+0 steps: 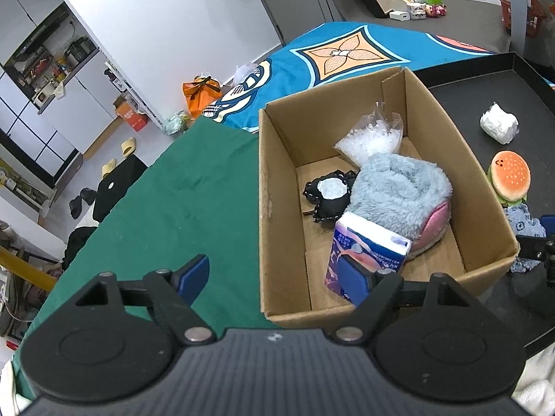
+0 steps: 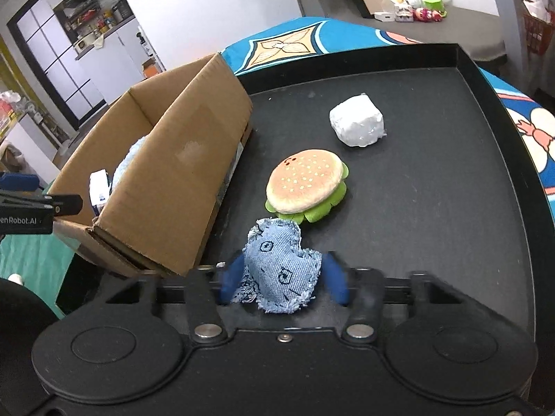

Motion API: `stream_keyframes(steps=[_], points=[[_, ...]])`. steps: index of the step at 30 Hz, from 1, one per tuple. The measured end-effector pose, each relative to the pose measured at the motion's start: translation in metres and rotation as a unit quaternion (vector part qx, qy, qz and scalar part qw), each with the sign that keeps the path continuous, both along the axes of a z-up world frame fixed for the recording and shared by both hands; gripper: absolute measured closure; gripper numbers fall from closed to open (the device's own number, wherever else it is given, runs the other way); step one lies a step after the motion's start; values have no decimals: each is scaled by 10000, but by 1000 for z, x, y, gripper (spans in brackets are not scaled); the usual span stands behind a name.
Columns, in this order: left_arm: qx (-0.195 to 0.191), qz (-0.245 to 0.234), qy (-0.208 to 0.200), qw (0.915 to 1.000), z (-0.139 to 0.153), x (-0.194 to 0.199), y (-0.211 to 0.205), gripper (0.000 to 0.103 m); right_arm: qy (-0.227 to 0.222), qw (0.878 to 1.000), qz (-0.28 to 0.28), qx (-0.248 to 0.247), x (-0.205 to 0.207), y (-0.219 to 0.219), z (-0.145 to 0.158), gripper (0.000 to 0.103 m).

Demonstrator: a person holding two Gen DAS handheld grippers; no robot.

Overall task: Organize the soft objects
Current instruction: 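Reach the right gripper to the blue denim plush and grasp it, then carry the denim plush into the box and open the right gripper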

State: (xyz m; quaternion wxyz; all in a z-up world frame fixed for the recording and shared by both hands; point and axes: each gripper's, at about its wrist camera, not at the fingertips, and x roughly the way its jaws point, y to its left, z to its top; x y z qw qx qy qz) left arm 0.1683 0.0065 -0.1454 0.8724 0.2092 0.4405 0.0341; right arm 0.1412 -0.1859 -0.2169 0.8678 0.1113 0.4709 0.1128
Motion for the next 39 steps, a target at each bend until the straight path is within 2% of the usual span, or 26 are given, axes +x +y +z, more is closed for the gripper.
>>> stream_keyframes(steps=[3, 9, 19, 27, 39], points=[[52, -4, -36, 10000, 0, -1, -1, 23, 6, 10000, -6, 74, -2, -2, 1, 77], [28, 28, -145, 9999, 4, -5, 1, 23, -78, 10000, -49, -18, -5, -4, 8, 83], [-272, 166, -289, 9991, 13, -10, 11, 23, -134, 9995, -168, -210, -13, -6, 21, 86], [-451, 191, -366, 9981, 17, -13, 18, 24, -341, 9988, -164, -309, -12, 0, 41, 87], [-683, 224, -351, 9968, 18, -12, 24, 32, -756, 9962, -82, -423, 3, 12, 82, 87]])
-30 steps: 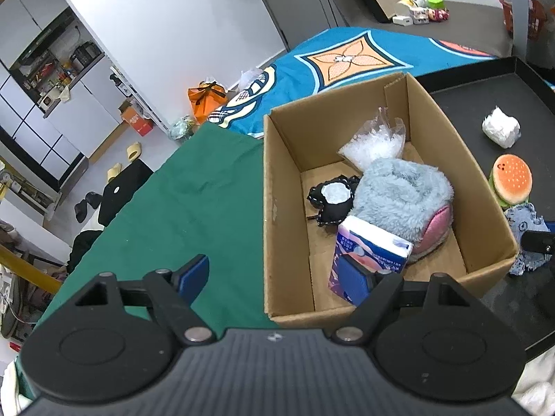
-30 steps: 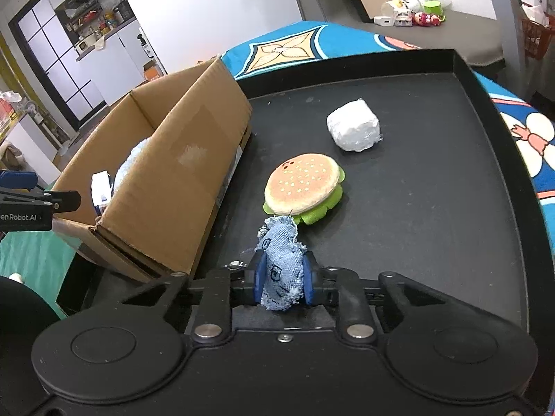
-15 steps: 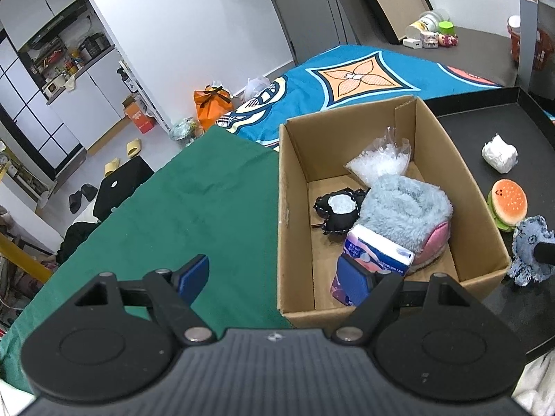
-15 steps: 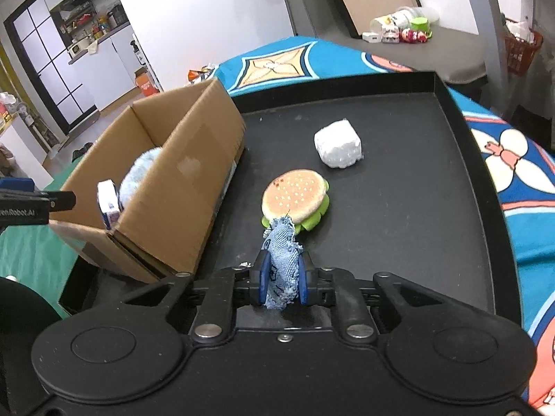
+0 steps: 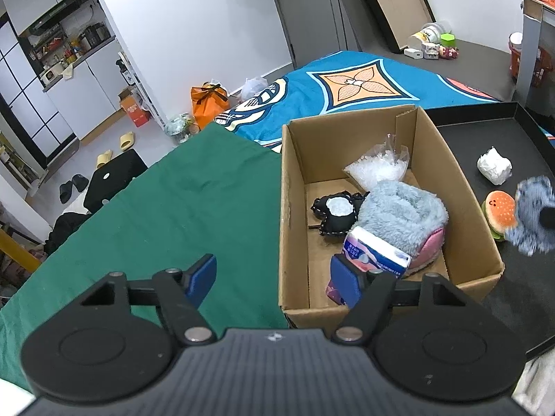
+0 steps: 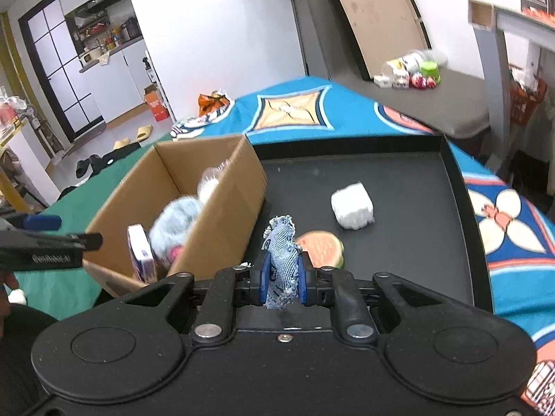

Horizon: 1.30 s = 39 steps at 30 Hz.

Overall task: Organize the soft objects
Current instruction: 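Carry the denim plush into the box and open the right gripper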

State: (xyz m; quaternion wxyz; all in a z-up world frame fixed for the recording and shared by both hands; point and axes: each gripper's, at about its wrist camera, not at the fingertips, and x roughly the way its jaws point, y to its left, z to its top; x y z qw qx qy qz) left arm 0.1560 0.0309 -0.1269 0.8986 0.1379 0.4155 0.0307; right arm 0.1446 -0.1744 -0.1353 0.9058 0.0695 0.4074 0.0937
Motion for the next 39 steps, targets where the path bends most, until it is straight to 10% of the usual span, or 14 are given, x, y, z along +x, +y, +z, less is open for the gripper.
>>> stream_keyframes(steps=[28, 39], points=[[-405, 10, 397, 9984, -12, 10, 11, 76, -136, 9976, 667, 158, 15, 68, 27, 86], [-507, 11, 408, 9979, -12, 9, 13, 94, 74, 9984, 527, 208, 13, 58, 19, 70]])
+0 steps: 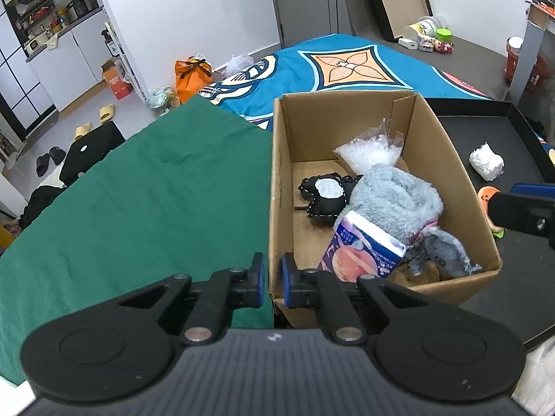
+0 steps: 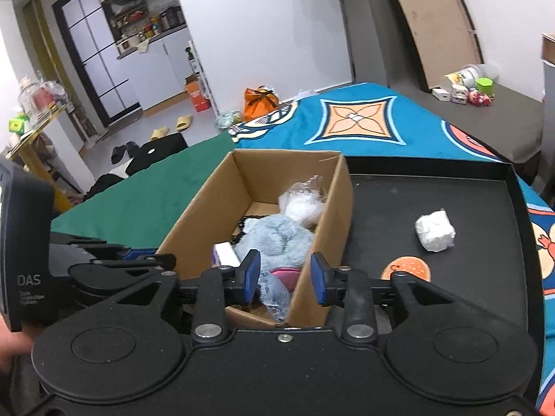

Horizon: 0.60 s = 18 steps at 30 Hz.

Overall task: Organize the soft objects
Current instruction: 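Carry the denim plush into the box and open the right gripper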

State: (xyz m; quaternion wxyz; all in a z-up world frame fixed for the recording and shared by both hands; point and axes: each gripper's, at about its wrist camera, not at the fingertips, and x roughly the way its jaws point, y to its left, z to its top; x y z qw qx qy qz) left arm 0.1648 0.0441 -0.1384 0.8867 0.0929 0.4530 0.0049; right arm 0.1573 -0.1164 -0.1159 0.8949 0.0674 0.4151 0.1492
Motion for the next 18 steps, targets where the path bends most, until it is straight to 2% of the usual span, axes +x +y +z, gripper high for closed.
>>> stream_keyframes(steps=[18], points=[[247, -38, -44, 9997, 1, -2, -7, 93, 106, 9991, -415, -29, 3, -49, -18, 70]])
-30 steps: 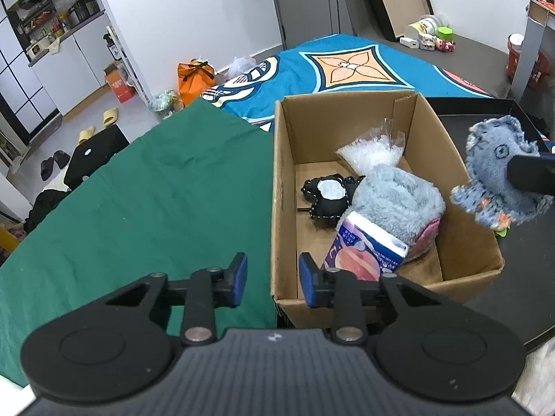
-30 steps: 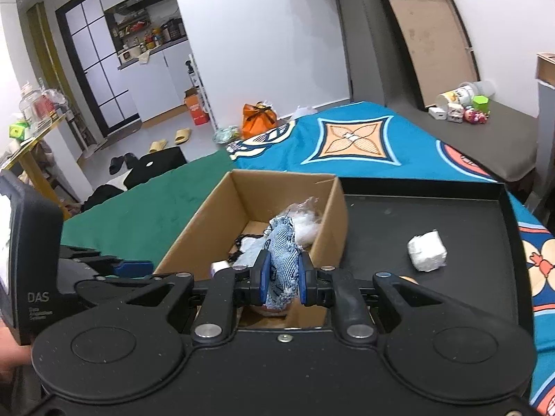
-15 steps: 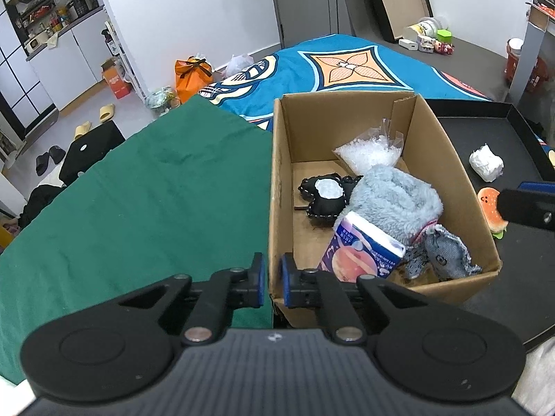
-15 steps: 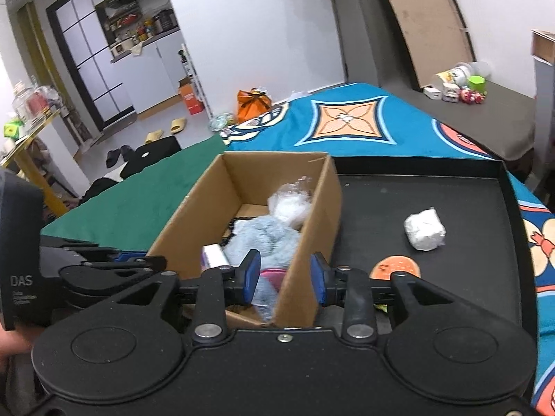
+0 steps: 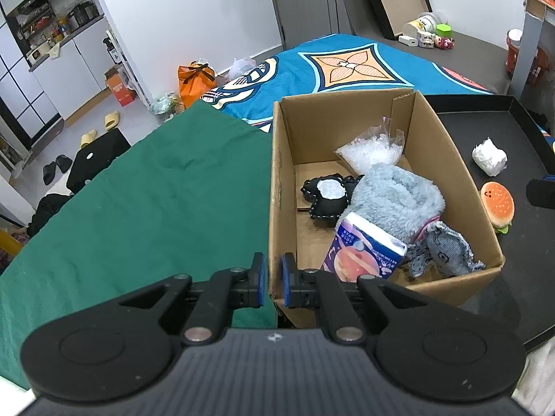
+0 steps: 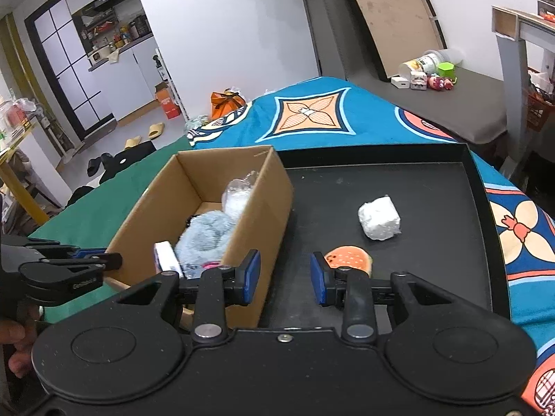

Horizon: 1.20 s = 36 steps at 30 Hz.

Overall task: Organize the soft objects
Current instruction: 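Carry the denim plush into the box and open the right gripper, then move the right gripper to the burger plush and grasp it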

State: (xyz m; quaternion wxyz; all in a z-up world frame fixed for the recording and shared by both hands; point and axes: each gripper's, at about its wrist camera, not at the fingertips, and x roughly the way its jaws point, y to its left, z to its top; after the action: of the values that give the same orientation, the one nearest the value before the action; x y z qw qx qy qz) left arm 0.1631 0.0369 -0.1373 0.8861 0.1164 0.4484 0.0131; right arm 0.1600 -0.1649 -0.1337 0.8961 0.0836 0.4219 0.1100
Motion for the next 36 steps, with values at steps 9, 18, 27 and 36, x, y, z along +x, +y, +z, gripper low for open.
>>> stream_keyframes(steps=[9, 18, 27, 36], points=[[221, -31, -56, 9997, 0, -1, -6, 93, 93, 9999, -91, 100, 5, -17, -16, 70], [475, -39, -187, 9987, 1, -3, -13, 90, 188, 9996, -202, 117, 14, -29, -41, 54], [803, -83, -253, 9964, 0, -3, -21, 88, 240, 9995, -220, 32, 19, -28, -72, 43], [1005, -63, -156, 9948, -4, 1, -26, 79, 239, 9995, -218, 9, 23, -27, -84, 34]])
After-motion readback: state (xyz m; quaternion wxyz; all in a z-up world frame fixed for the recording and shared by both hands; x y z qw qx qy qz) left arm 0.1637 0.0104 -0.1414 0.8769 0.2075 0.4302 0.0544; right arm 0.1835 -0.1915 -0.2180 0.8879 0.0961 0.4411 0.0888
